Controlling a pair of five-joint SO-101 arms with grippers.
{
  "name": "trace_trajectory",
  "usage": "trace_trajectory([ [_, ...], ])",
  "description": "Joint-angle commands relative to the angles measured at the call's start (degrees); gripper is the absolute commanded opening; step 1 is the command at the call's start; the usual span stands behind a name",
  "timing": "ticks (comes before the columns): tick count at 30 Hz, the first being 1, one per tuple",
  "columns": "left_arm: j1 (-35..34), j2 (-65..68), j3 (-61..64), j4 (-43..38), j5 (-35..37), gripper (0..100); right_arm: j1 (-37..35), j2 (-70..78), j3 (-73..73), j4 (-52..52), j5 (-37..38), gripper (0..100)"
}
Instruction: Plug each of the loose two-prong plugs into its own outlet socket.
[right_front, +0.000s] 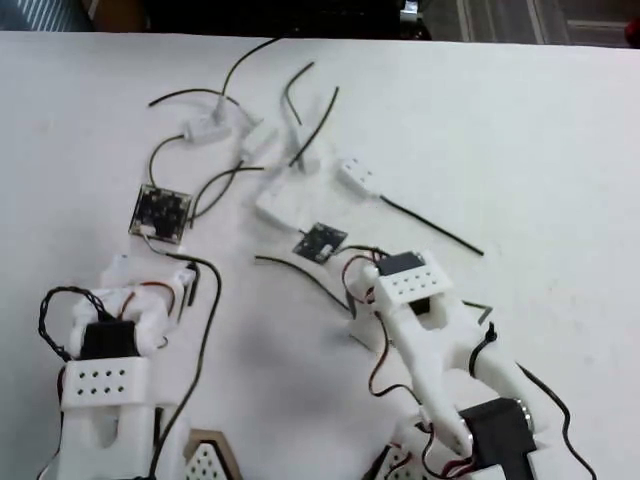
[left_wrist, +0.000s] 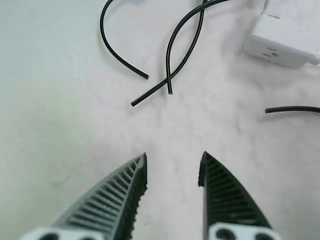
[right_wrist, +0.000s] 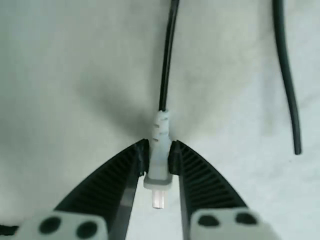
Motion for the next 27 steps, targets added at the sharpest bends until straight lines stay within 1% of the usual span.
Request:
trace_trajectory([
  [1,-0.3,-1.1,-0.4,-0.8,0.3,18,-0.1,-1.9,-0.2,-0.3,0.5,1.7],
  [4,-0.3,-1.1,-0.4,-0.8,0.3,18,-0.1,-2.2,-0.2,0.4,0.5,1.7],
  [10,-0.3,-1.1,-0.4,-0.8,0.3,18,-1.5,-1.9,-3.9,5.8,0.5,1.7],
  [16,-0.3,-1.1,-0.4,-0.8,0.3,18,-1.5,-1.8,-4.0,10.0,0.5,1.8],
  [22,-0.3,-1.1,-0.3,-0.8,0.3,18,-1.5,0.3,-4.0,10.3,0.5,1.9],
  [27,-0.3,-1.0,-0.3,-0.8,0.3,18,-1.5,6.1,-4.3,10.3,0.4,6.4],
])
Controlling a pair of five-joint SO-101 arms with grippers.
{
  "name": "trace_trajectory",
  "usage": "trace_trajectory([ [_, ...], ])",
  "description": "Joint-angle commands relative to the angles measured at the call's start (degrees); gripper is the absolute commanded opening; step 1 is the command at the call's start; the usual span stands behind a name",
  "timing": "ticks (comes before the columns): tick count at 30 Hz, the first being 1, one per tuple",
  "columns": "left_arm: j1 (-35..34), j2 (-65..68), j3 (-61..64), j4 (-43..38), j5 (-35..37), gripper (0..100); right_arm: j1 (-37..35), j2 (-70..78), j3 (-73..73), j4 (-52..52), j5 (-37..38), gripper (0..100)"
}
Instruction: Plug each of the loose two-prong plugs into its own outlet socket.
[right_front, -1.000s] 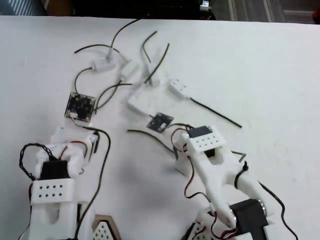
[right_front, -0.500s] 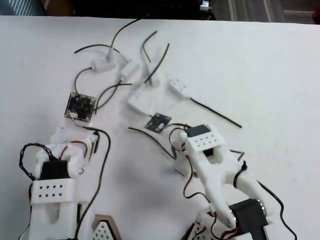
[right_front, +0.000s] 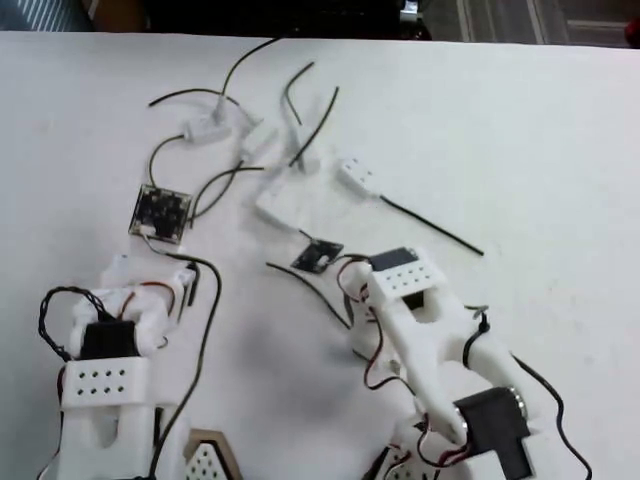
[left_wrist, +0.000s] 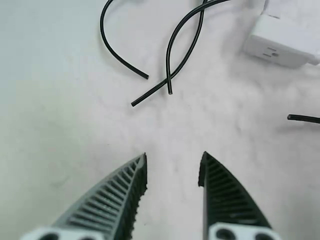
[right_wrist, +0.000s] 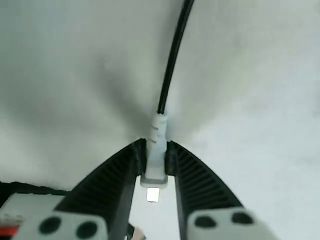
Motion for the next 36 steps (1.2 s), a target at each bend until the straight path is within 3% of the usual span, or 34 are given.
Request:
trace_trajectory([
  [1,-0.3,-1.0,-0.3,-0.8,0.3,18,-0.4,2.0,-2.0,0.7,0.4,5.6],
  [13,-0.3,-1.0,-0.3,-0.8,0.3,18,-0.2,-3.4,-4.6,6.1,0.4,1.7],
  [21,-0.3,-1.0,-0.3,-1.0,0.4,18,-0.4,-21.4,-16.4,16.0,-4.9,1.7],
  [29,-0.3,-1.1,-0.5,-1.1,0.4,18,-1.3,-33.7,-17.1,9.0,-14.8,1.7],
  [36,1.7,-1.1,-1.0,-4.7,0.6,18,-7.8,-37.2,-13.2,-3.0,-24.9,1.7],
])
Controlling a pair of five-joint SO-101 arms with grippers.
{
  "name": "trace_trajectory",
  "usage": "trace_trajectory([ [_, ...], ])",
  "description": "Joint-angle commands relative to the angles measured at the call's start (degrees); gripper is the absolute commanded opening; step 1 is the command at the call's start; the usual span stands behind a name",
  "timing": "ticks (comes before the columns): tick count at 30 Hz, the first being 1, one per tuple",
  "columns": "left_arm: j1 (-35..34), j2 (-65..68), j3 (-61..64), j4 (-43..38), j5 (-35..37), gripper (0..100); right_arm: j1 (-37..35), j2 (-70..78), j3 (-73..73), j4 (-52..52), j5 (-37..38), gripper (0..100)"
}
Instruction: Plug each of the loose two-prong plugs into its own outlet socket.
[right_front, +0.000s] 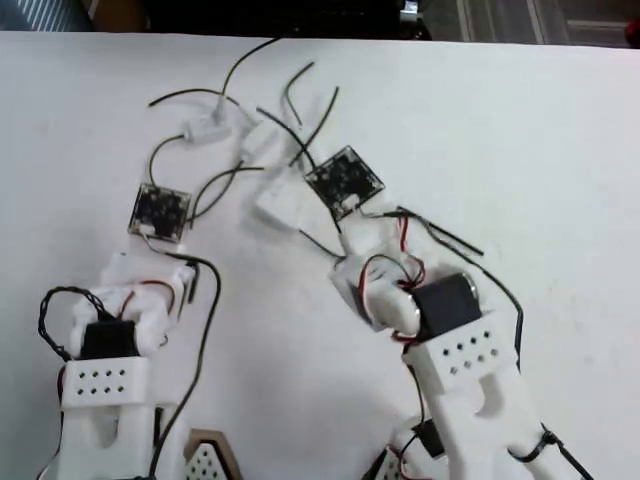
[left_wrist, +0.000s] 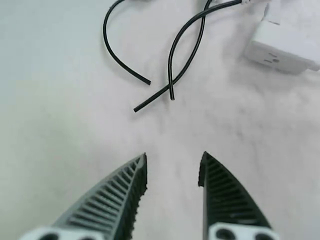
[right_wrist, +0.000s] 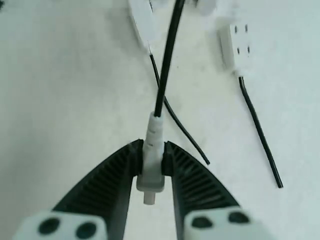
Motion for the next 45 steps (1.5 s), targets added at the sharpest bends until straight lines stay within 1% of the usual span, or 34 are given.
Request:
trace_trajectory([
  [1,2.2,-1.1,-1.4,-2.9,0.7,18,-3.8,-2.0,2.5,-8.1,-4.5,1.7],
  [2,2.9,-1.1,-2.2,-3.0,1.1,18,-4.7,-2.1,4.1,-10.8,-5.5,1.7],
  [6,5.0,-1.1,-5.4,-3.3,6.6,18,-6.8,-2.2,11.3,-22.8,-9.3,1.7],
  [9,7.3,-1.1,-7.0,-3.3,7.3,18,-7.8,-2.2,16.4,-31.4,-12.0,1.7],
  [12,9.3,-1.1,-8.2,-3.3,7.4,18,-9.4,-2.2,19.6,-36.1,-13.0,1.7],
  [15,11.2,-1.1,-9.1,-3.8,7.4,18,-11.3,-2.4,21.5,-38.4,-13.1,1.7],
  [18,12.2,-0.8,-9.1,-6.9,7.4,18,-13.1,-5.5,23.1,-39.3,-15.3,1.7],
  [21,12.2,-0.7,-9.1,-9.8,7.5,18,-15.0,-12.3,25.4,-39.0,-15.5,1.7],
  [25,13.6,-0.7,-9.3,-10.7,7.5,18,-17.6,-21.8,30.2,-39.0,-15.4,1.6],
  [28,17.5,-1.1,-9.5,-10.2,7.5,18,-19.1,-26.2,33.4,-39.0,-15.3,1.6],
  [32,22.6,-1.2,-9.7,-10.2,7.5,18,-18.9,-27.0,34.8,-38.9,-15.2,1.6],
  [35,24.1,-1.2,-9.7,-10.2,7.5,18,-18.9,-27.0,35.6,-38.3,-13.5,1.6],
  [38,24.1,-1.2,-10.3,-10.1,7.4,18,-18.9,-27.0,36.2,-37.8,-12.3,1.6],
  [41,24.7,-1.2,-12.4,-7.6,7.4,18,-18.9,-27.0,36.6,-37.8,-12.0,1.6],
  [45,29.2,-1.2,-14.2,-2.5,6.9,18,-17.7,-27.0,36.7,-37.8,-12.0,1.6],
])
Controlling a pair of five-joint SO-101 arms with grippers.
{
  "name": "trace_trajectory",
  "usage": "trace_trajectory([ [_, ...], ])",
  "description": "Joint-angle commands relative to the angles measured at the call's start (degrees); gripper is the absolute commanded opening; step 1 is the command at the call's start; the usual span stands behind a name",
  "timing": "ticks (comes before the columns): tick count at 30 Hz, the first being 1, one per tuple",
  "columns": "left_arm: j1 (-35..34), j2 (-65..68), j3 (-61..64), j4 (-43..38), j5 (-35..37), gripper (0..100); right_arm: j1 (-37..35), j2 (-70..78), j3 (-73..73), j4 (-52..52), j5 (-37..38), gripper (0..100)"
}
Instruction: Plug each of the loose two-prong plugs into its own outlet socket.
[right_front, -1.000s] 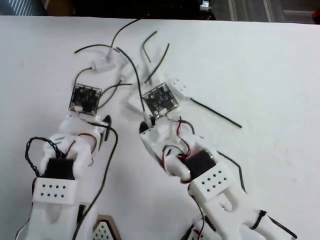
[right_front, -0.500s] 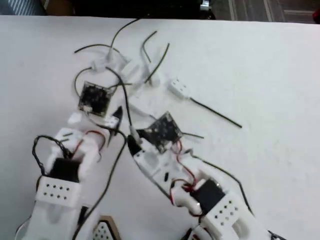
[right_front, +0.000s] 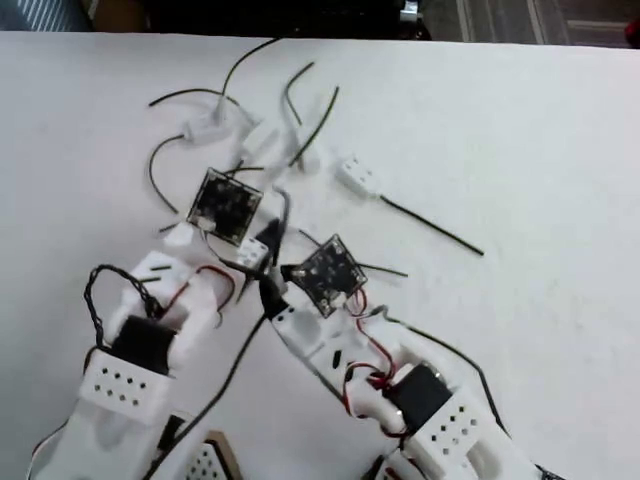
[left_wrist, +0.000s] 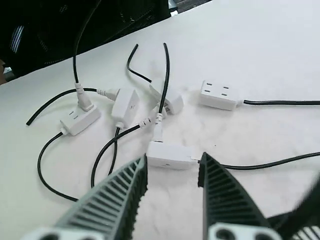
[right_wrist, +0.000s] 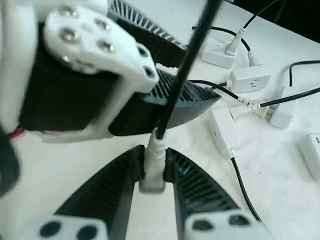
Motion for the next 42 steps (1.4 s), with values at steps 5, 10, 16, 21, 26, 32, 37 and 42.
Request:
trace_trajectory([
  [5,6.5,-1.1,-2.8,3.4,0.0,18,3.3,-0.7,-0.4,-0.2,0.6,1.6],
  [10,4.7,-1.1,-3.1,3.2,0.0,18,5.4,-1.2,-0.4,-0.4,0.6,1.6],
  [16,-2.3,-0.7,-4.0,1.5,0.4,19,21.9,-1.1,-1.0,-8.0,-1.8,1.7],
  [21,-3.6,0.4,-7.2,1.8,1.0,24,32.1,-0.7,-1.0,-14.0,-10.2,1.7],
  [26,-3.3,12.2,-15.0,1.8,1.7,24,39.6,-0.7,-1.0,-17.4,-15.9,1.7],
  [32,0.8,32.9,-29.0,4.3,5.1,24,47.3,-0.7,-1.0,-19.6,-20.9,1.7],
  [37,5.7,48.1,-41.4,4.1,14.0,24,52.2,-0.7,-1.0,-21.5,-23.0,1.7],
  [42,10.9,62.0,-52.0,4.1,18.1,24,56.8,-1.3,-1.1,-22.4,-23.0,1.7],
])
